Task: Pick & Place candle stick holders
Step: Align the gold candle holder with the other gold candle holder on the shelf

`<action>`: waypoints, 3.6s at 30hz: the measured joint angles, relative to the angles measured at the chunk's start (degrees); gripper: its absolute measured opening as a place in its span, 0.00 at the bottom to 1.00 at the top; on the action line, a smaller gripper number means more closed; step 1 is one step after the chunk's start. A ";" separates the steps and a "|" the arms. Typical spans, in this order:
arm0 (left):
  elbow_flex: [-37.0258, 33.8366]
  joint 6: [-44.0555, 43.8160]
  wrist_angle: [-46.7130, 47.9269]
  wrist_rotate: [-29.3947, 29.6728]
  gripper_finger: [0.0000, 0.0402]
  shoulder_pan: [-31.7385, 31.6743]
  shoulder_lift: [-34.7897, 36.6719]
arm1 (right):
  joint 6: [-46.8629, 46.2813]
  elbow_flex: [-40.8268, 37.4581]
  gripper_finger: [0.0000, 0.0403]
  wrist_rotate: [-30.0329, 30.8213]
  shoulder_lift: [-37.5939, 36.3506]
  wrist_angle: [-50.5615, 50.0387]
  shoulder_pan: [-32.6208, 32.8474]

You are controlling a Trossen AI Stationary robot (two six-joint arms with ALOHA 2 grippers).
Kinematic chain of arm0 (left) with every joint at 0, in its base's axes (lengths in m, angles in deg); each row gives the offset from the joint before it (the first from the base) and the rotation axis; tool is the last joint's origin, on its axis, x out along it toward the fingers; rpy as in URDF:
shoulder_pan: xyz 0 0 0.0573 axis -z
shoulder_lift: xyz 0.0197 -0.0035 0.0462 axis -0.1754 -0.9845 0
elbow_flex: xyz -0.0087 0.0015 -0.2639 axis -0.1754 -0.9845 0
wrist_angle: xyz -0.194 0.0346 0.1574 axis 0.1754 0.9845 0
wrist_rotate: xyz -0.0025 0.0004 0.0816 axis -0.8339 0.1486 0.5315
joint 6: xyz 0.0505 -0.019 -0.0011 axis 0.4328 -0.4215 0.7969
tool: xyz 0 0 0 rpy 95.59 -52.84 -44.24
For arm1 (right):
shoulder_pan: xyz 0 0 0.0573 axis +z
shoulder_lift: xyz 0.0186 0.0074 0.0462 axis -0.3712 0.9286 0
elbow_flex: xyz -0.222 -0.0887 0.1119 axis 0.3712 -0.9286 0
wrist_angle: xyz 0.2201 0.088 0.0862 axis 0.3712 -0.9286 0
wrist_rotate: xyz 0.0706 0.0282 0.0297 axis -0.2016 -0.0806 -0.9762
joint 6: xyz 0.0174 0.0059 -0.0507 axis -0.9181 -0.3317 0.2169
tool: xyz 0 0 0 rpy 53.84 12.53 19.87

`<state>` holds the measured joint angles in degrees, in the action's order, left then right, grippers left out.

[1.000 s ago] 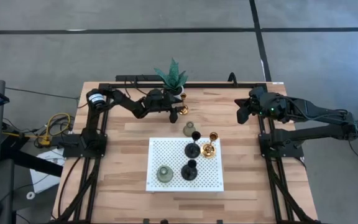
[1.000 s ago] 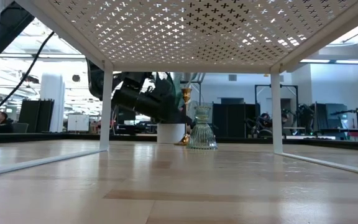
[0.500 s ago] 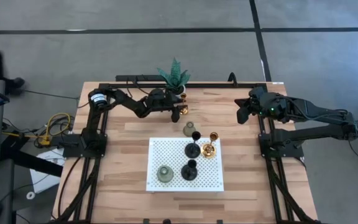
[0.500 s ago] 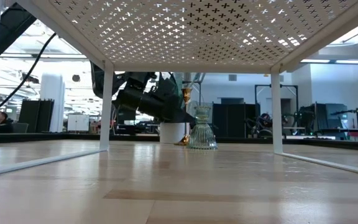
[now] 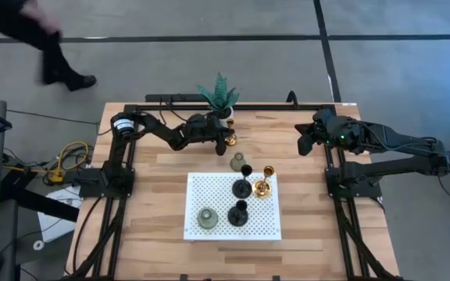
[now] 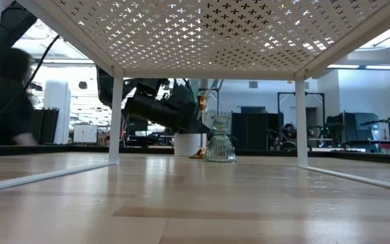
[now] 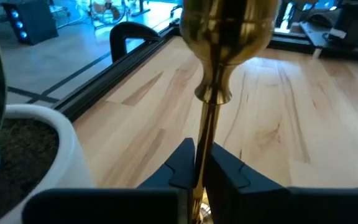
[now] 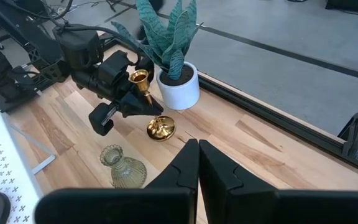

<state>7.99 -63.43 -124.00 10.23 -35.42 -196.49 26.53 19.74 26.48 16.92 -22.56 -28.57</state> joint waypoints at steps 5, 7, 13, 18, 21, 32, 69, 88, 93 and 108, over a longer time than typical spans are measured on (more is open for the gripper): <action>-0.60 0.72 6.23 3.82 0.03 1.83 4.58 | 1.34 0.00 0.00 -0.09 -0.09 0.00 0.00; -0.64 2.98 11.44 6.45 0.04 2.55 8.04 | 2.06 0.01 0.00 -0.11 -0.09 0.02 0.00; -0.63 6.50 25.28 9.92 0.04 3.64 19.61 | 4.34 0.01 0.00 -0.24 -0.09 0.18 0.02; -0.55 6.39 30.88 12.92 0.04 6.09 29.40 | 5.63 0.02 0.00 -0.45 -0.09 0.20 0.02; -0.55 7.96 34.48 16.47 0.04 7.46 35.12 | 7.15 0.02 0.00 -0.38 -0.09 0.22 0.00; 1.92 3.66 39.56 18.25 0.04 7.92 54.05 | 18.69 0.32 0.00 -3.18 -2.54 15.11 -0.05; 26.48 5.42 62.18 24.61 0.04 32.39 48.53 | 35.42 52.42 0.00 -19.90 40.26 8.49 9.33; 26.57 6.51 65.45 27.93 0.03 32.39 49.38 | 35.02 59.56 0.24 -21.41 50.51 11.42 8.44; 26.57 6.91 65.43 29.73 0.03 32.32 49.36 | 33.67 59.63 0.43 -22.92 52.12 12.01 8.51; 26.55 6.91 64.34 29.97 0.03 30.35 47.21 | 34.27 59.58 0.48 -24.55 52.13 15.39 8.63</action>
<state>34.54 -56.53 -59.66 40.20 -5.07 -149.28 60.80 79.32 1.94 69.05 -7.17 -19.94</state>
